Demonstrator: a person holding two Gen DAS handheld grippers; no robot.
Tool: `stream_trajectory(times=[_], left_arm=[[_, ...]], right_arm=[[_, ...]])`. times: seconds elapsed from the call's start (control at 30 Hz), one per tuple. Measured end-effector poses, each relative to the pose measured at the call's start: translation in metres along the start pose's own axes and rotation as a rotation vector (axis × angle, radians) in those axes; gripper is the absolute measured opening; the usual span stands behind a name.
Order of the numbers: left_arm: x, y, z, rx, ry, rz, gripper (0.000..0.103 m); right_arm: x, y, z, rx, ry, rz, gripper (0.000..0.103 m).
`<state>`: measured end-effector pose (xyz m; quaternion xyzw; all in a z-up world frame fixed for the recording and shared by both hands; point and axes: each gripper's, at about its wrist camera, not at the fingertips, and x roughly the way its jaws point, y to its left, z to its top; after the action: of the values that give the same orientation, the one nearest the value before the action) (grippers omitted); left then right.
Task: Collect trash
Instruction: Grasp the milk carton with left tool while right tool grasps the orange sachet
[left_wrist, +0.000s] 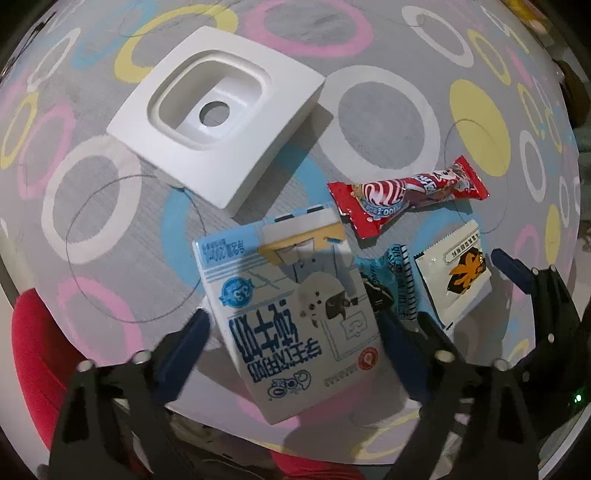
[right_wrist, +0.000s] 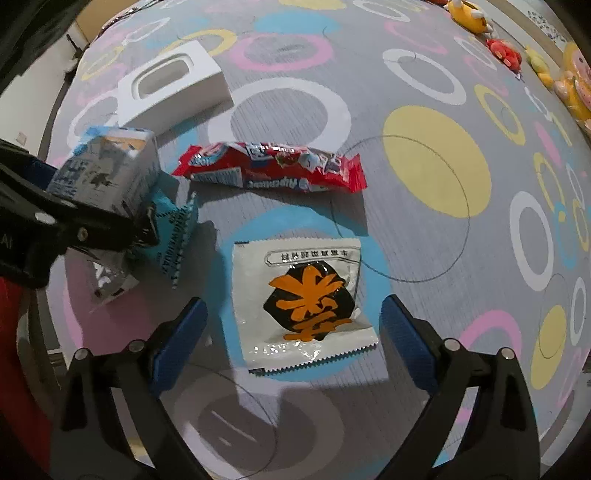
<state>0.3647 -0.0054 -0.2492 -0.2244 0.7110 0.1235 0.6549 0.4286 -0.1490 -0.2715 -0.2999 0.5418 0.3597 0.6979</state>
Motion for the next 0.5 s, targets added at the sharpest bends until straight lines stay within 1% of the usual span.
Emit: stream_trajectory(times=[0.03,0.07,0.17,0.23,0.33,0.43,0.5], left_arm=[[0.002,0.001,0.002,0.000,0.011,-0.005,0.079],[0.003,-0.001,0.003,-0.001,0.016,-0.006,0.078],[0.006,0.001,0.012,0.002,0.016,-0.012,0.077],[0.004,0.002,0.013,0.015,0.004,-0.008,0.076],[0.002,0.004,0.013,0.037,-0.005,-0.017,0.076],[-0.008,-0.002,0.006,0.064,-0.034,-0.016,0.076],[-0.011,-0.002,0.004,0.083,-0.054,-0.019,0.076]], right_arm=[[0.002,0.000,-0.001,0.000,0.004,-0.005,0.083],[0.004,0.000,0.002,0.002,0.009,-0.003,0.074],[0.007,-0.003,0.001,0.021,0.005,0.010,0.071],[0.005,-0.004,-0.001,0.025,-0.009,0.006,0.064],[0.003,-0.005,-0.004,0.040,-0.027,-0.001,0.052],[0.000,-0.004,-0.008,0.061,-0.042,-0.019,0.049],[-0.001,-0.005,-0.012,0.082,-0.052,-0.030,0.043]])
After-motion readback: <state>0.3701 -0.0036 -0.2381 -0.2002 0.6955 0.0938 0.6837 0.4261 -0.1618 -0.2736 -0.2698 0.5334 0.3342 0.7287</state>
